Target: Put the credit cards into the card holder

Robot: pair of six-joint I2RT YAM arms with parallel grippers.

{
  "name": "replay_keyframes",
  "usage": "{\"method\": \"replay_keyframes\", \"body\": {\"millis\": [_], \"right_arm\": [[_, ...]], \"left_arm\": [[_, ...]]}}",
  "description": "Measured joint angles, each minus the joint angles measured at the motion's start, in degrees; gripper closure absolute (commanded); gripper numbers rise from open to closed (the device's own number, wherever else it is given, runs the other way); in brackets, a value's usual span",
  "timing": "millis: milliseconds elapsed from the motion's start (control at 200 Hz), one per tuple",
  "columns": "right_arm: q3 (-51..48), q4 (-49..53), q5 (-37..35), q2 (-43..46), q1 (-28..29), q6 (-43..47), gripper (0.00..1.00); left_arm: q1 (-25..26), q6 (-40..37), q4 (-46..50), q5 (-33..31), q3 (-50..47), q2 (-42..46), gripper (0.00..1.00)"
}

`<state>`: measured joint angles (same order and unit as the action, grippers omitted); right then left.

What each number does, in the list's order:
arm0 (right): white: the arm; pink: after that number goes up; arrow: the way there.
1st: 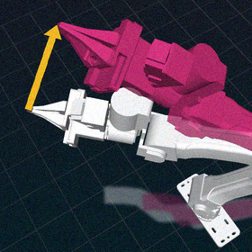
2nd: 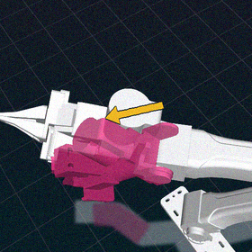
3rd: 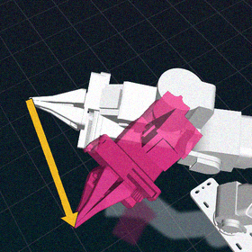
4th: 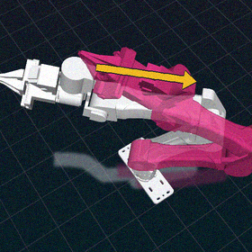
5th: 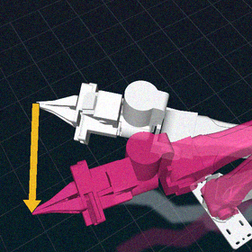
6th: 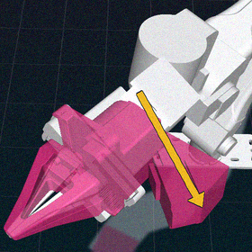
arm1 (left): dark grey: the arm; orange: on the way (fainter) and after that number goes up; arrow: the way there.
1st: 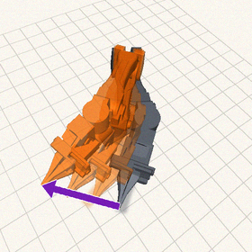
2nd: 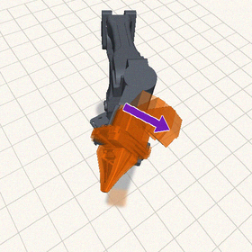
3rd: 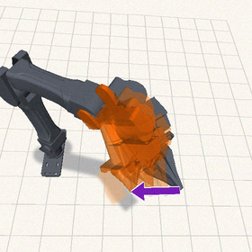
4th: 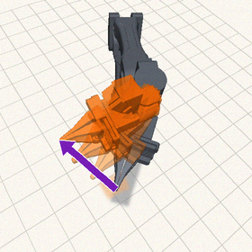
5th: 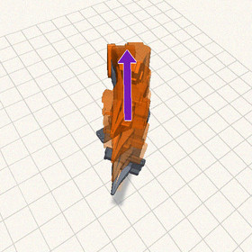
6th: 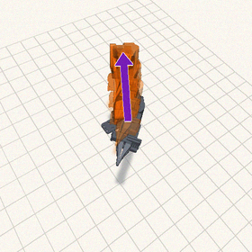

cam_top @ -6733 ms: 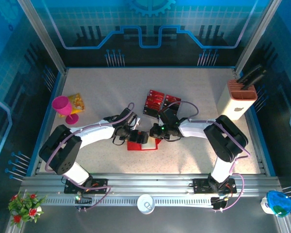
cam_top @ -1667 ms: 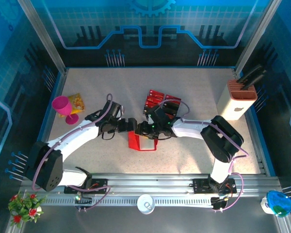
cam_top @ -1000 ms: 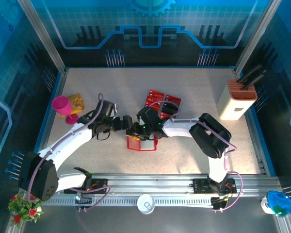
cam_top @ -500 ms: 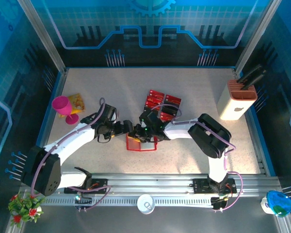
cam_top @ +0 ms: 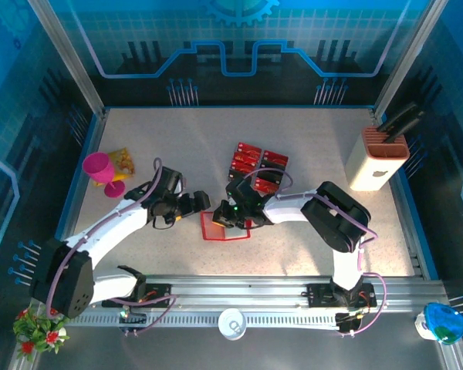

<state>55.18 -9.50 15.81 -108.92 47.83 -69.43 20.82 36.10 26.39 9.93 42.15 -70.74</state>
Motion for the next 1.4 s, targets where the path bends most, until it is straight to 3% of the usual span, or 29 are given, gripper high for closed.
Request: {"method": "replay_keyframes", "body": {"millis": [355, 690, 951, 1041, 1306, 1376, 1401], "right_arm": [[0.0, 2.6, -0.8, 0.5, -1.9, 2.0, 0.92], [0.0, 3.8, -0.8, 0.8, -3.9, 3.0, 0.92], [0.1, 4.9, -0.6, 1.3, -5.2, 3.7, 0.88], [0.3, 5.4, -0.6, 1.9, -5.5, 4.0, 0.81], [3.4, 12.5, -2.3, 9.8, -6.8, 8.6, 0.41], [6.0, 16.9, -4.3, 12.5, -7.3, 11.7, 0.2], [7.0, 18.8, -5.2, 13.5, -7.5, 12.7, 0.16]], "left_arm": [[0.5, -1.9, 1.8, 0.9, 0.0, -1.3, 0.01], [7.5, -2.1, 2.0, -1.2, 0.0, -6.7, 0.01], [8.5, -2.4, 1.1, -3.1, 0.2, -10.9, 0.01], [8.6, -3.1, 0.6, -3.7, 0.4, -13.1, 0.01], [8.6, -3.5, 2.2, -4.7, 2.3, -15.7, 0.01], [8.6, -3.5, 2.5, -4.8, 2.6, -16.0, 0.01], [8.6, -3.5, 2.5, -4.8, 2.7, -16.1, 0.01]]}}
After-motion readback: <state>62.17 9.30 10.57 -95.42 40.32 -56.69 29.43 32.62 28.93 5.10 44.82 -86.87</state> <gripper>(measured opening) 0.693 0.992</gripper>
